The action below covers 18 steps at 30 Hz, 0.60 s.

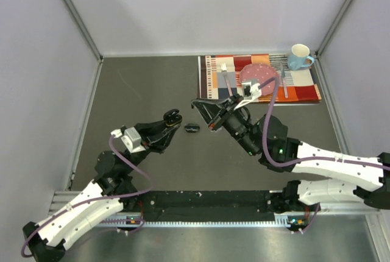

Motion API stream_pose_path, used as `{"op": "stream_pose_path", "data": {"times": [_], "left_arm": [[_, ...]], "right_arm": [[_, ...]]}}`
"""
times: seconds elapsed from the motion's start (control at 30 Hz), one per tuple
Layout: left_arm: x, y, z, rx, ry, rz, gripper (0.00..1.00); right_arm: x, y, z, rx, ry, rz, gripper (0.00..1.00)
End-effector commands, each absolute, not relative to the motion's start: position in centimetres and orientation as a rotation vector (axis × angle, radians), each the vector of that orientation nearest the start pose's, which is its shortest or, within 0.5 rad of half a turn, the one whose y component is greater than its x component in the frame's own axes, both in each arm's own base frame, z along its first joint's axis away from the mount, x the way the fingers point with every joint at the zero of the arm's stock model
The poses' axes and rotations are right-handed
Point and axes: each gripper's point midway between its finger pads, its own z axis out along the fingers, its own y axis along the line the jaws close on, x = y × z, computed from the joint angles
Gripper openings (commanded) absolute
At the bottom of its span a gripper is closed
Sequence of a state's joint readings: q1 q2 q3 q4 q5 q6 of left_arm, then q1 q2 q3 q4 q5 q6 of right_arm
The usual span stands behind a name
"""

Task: Insert the wireless bluetooth earbuds into the charging case
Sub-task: Pick up the earbud from the center of the board, then place the earbud in the charging case.

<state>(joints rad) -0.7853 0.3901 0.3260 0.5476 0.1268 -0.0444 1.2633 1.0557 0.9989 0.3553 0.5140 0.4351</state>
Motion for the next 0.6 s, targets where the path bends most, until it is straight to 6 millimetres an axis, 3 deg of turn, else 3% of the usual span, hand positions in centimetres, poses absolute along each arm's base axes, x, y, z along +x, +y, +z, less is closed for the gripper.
{"op": "stream_pose_path", "data": {"times": [0.0,0.57], "left_arm": [[16.4,-19.7,35.5,0.475,0.928,-0.831,0.00],[16.3,-19.3,35.2,0.453,0.923,-0.827,0.00]], "right_arm": [[18.3,33.8,44.0,-0.104,1.334,1.079,0.00],[16.8,38.7,43.2,-0.268,1.298,1.153,0.00]]}}
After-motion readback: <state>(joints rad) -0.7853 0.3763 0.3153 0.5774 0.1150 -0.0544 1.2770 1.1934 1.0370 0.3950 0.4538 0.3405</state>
